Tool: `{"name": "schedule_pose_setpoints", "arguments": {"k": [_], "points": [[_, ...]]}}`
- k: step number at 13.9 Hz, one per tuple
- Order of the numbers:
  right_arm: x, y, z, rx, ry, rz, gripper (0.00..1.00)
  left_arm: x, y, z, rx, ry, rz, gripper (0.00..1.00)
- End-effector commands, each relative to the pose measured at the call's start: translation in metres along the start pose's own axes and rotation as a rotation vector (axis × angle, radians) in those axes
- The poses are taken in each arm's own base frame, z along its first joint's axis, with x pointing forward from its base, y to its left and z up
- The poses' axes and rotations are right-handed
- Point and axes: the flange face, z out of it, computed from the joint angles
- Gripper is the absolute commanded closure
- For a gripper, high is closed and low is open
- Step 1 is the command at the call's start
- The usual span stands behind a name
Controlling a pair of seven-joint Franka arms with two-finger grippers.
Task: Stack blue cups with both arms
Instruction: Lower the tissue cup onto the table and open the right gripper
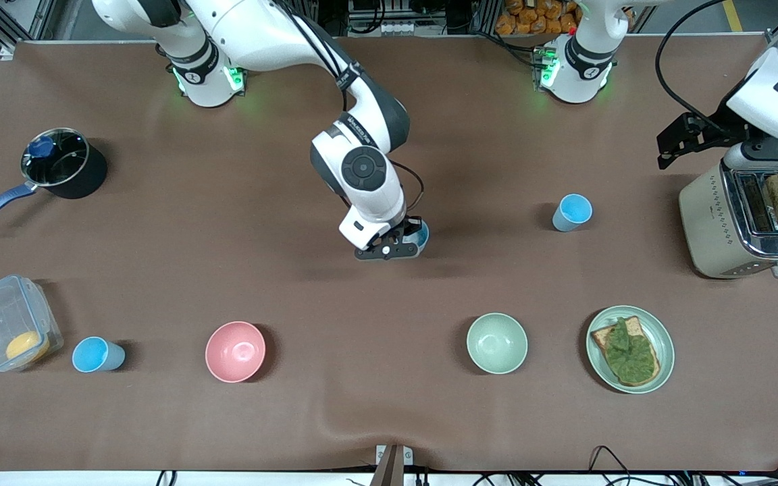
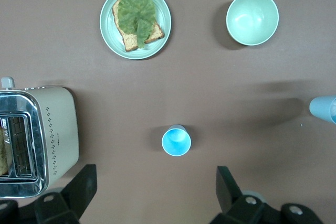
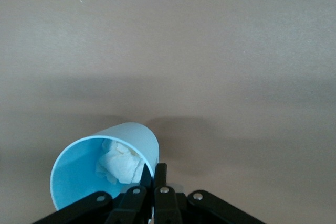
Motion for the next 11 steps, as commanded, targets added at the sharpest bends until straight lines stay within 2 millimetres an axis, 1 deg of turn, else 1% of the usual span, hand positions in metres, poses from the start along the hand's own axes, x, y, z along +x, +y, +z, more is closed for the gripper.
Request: {"name": "schedule_pose_setpoints", "arguments": {"k": [1, 4, 6, 7, 8, 9, 10, 11], "points": [[0.000, -0.007, 0.011, -0.023, 0.015, 0.033, 1.00, 0.000, -0.001, -0.004, 0.006, -0.004, -0.014, 0.00], [0.000, -0.006, 0.024, -0.032, 0.015, 0.036, 1.00, 0.000, 0.000, -0.005, 0.006, -0.002, -0.011, 0.00], [0.001, -0.004, 0.031, -0.033, 0.015, 0.059, 0.57, 0.000, 0.001, -0.005, 0.006, -0.002, -0.009, 0.00], [0.004, -0.002, 0.031, -0.031, 0.022, 0.070, 0.36, 0.000, 0.002, -0.005, 0.004, -0.002, -0.009, 0.00], [0.009, 0.001, 0.030, -0.025, 0.032, 0.076, 0.05, 0.000, 0.001, -0.005, 0.006, -0.002, -0.009, 0.00], [0.010, 0.001, 0.030, -0.021, 0.038, 0.076, 0.00, 0.000, 0.002, -0.005, 0.004, -0.002, -0.009, 0.00], [0.012, 0.002, 0.026, -0.017, 0.042, 0.072, 0.00, 0.000, 0.002, -0.004, 0.005, -0.004, -0.009, 0.00], [0.015, 0.004, 0.013, -0.014, 0.047, 0.069, 0.00, 0.000, 0.002, -0.004, 0.005, -0.004, -0.009, 0.00]]}}
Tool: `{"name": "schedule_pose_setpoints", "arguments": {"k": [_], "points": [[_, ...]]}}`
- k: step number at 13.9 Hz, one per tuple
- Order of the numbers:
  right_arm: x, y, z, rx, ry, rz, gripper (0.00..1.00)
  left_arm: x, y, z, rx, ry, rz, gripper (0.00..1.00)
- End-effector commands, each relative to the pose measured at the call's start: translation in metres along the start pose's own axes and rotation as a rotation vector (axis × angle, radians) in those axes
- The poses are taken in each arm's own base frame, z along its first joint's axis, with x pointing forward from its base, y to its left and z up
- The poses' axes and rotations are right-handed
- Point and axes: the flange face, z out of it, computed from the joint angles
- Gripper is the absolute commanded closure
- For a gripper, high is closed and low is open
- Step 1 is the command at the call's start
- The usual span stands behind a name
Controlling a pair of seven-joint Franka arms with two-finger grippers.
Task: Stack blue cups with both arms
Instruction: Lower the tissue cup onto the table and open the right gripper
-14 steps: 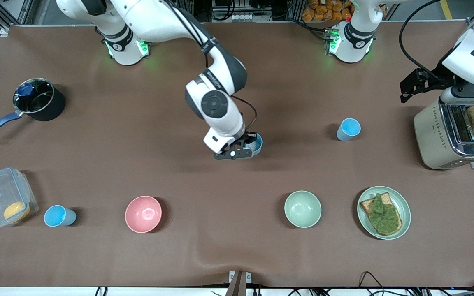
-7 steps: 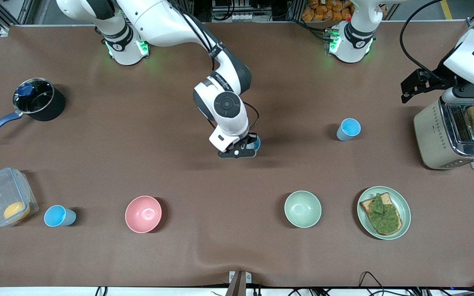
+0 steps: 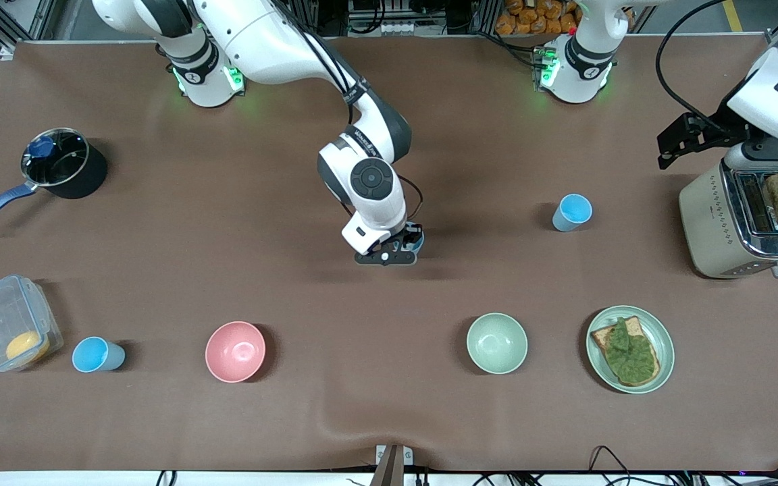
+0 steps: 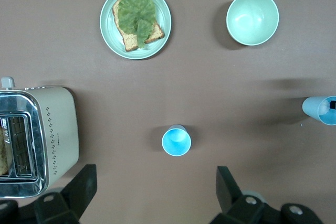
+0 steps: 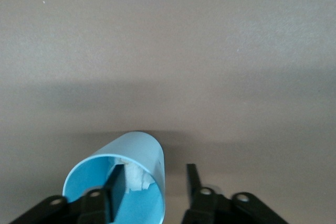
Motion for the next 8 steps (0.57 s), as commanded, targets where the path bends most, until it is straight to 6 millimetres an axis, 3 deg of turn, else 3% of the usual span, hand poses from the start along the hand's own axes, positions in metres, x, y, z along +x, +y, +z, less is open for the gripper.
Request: {"name": "schedule_pose_setpoints", "arguments": {"k": [1, 2, 4, 6, 8], "points": [[0.020, 0.007, -0.031, 0.020, 0.034, 0.029, 0.00, 0.000, 0.002, -0.004, 0.005, -0.004, -0.007, 0.00], [0.026, 0.015, -0.046, 0.021, 0.028, 0.042, 0.00, 0.002, 0.002, -0.002, 0.004, -0.008, -0.002, 0.00], [0.040, 0.038, -0.096, 0.017, 0.022, 0.056, 0.00, 0.004, 0.004, 0.002, -0.003, -0.014, -0.001, 0.00], [0.074, 0.105, -0.154, 0.016, -0.015, 0.021, 0.00, 0.017, 0.006, 0.020, 0.006, -0.043, 0.015, 0.00], [0.088, 0.164, -0.202, 0.006, -0.032, 0.027, 0.00, 0.022, 0.005, 0.032, 0.012, -0.062, 0.018, 0.00]]}}
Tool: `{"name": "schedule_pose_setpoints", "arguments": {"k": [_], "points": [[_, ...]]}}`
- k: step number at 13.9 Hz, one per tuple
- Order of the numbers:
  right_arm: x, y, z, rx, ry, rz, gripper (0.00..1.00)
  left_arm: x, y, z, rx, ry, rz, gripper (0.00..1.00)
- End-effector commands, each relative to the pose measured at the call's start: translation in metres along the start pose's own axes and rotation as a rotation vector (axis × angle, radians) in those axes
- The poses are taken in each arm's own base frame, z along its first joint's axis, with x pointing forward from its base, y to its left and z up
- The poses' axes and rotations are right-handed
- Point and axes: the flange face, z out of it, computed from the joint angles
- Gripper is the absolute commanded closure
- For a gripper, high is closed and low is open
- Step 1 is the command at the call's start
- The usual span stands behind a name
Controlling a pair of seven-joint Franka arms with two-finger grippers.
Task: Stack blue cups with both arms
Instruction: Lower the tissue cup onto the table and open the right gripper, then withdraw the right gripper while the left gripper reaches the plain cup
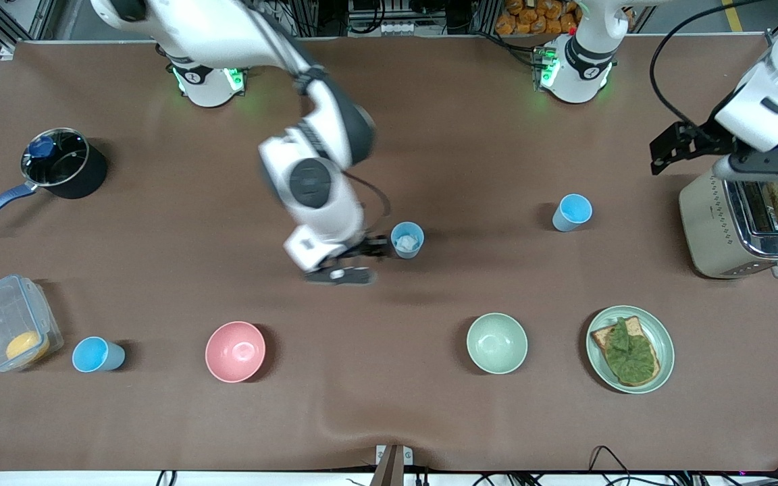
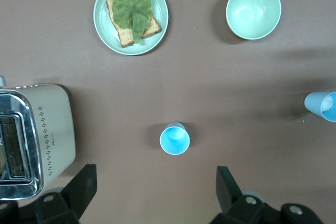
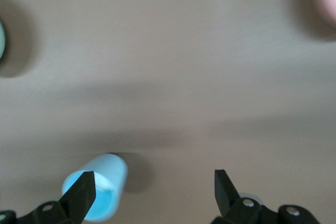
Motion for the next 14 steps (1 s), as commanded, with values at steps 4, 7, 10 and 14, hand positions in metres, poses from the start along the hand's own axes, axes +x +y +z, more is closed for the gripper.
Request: {"name": "schedule_pose_setpoints", "arguments": {"k": [4, 7, 10, 14], "points": [[0.006, 0.192, -0.100, -0.077, 0.023, -0.059, 0.00, 0.029, 0.004, 0.050, 0.018, -0.075, 0.007, 0.00], [-0.023, 0.291, -0.131, -0.066, 0.023, -0.091, 0.00, 0.046, 0.023, 0.107, 0.093, -0.152, 0.066, 0.00], [-0.058, 0.347, -0.150, -0.088, 0.003, -0.076, 0.00, 0.061, 0.017, 0.151, 0.079, -0.202, 0.078, 0.00], [-0.090, 0.365, -0.190, -0.220, -0.007, -0.122, 0.00, 0.049, 0.036, 0.198, -0.003, -0.180, 0.052, 0.00]]}}
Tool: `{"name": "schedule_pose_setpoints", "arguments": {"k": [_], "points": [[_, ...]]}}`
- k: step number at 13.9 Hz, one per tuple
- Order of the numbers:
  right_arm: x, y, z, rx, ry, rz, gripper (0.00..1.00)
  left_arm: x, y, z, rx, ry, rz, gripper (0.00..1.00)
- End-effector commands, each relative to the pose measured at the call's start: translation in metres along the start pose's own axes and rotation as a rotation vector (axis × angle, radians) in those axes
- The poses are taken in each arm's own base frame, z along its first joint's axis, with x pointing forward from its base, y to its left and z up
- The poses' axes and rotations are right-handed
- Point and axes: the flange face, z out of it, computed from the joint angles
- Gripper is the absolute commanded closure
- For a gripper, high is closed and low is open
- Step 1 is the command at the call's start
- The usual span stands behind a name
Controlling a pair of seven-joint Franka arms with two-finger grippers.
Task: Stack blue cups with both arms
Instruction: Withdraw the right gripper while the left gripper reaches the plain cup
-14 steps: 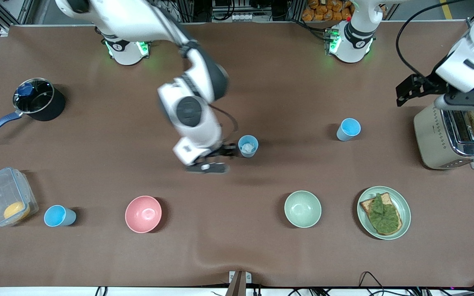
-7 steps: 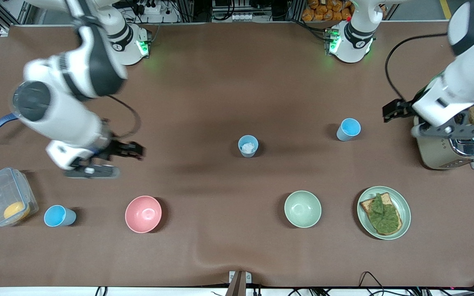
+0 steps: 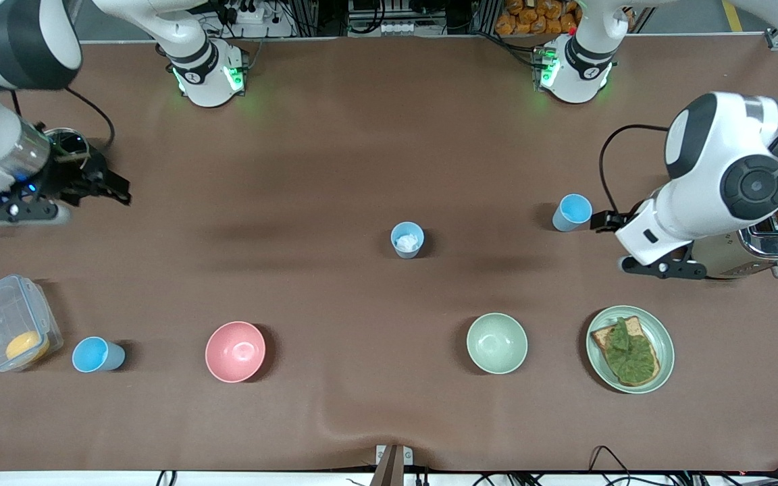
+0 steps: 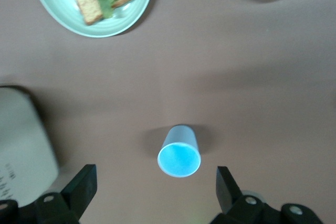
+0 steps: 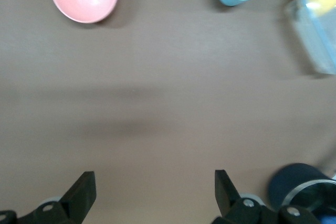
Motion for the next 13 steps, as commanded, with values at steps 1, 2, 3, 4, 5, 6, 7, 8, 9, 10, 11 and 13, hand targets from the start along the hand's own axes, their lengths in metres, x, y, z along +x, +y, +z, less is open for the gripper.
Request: {"name": "schedule_pose_setpoints", "arguments": {"k": [1, 2, 3, 4, 5, 6, 7, 8, 9, 10, 11, 13], "points": [[-0.031, 0.009, -0.032, -0.080, 0.001, -0.024, 0.00, -0.013, 0.018, 0.030, -0.062, 0.040, -0.028, 0.00], [-0.034, 0.015, -0.036, -0.073, 0.003, -0.027, 0.00, -0.016, 0.029, 0.043, -0.062, 0.049, -0.042, 0.00], [-0.033, 0.022, -0.041, -0.045, 0.010, -0.021, 0.00, -0.020, 0.041, 0.056, -0.060, 0.059, -0.063, 0.00], [-0.035, 0.017, -0.047, 0.003, 0.005, -0.007, 0.00, -0.024, 0.047, 0.071, -0.060, 0.066, -0.078, 0.00], [-0.036, 0.016, -0.056, 0.026, -0.005, -0.008, 0.00, -0.029, 0.050, 0.085, -0.061, 0.080, -0.078, 0.00], [-0.033, 0.018, -0.066, 0.025, 0.007, -0.014, 0.00, -0.033, 0.053, 0.103, -0.061, 0.087, -0.073, 0.00], [-0.028, 0.020, -0.071, 0.022, 0.018, -0.012, 0.00, -0.039, 0.059, 0.119, -0.058, 0.087, -0.062, 0.00], [-0.017, 0.022, -0.071, 0.009, 0.021, -0.008, 0.00, -0.044, 0.061, 0.132, -0.055, 0.082, -0.060, 0.00], [-0.003, 0.026, -0.074, 0.004, 0.030, 0.003, 0.00, -0.048, 0.059, 0.144, -0.052, 0.069, -0.060, 0.00], [0.008, 0.029, -0.079, -0.003, 0.039, 0.010, 0.00, -0.051, 0.059, 0.151, -0.050, 0.054, -0.060, 0.00], [0.013, 0.028, -0.079, -0.005, 0.033, 0.010, 0.00, -0.054, 0.058, 0.154, -0.047, 0.046, -0.061, 0.00], [0.015, 0.026, -0.078, -0.010, 0.033, 0.010, 0.00, -0.063, 0.055, 0.158, -0.043, 0.036, -0.062, 0.00]]}}
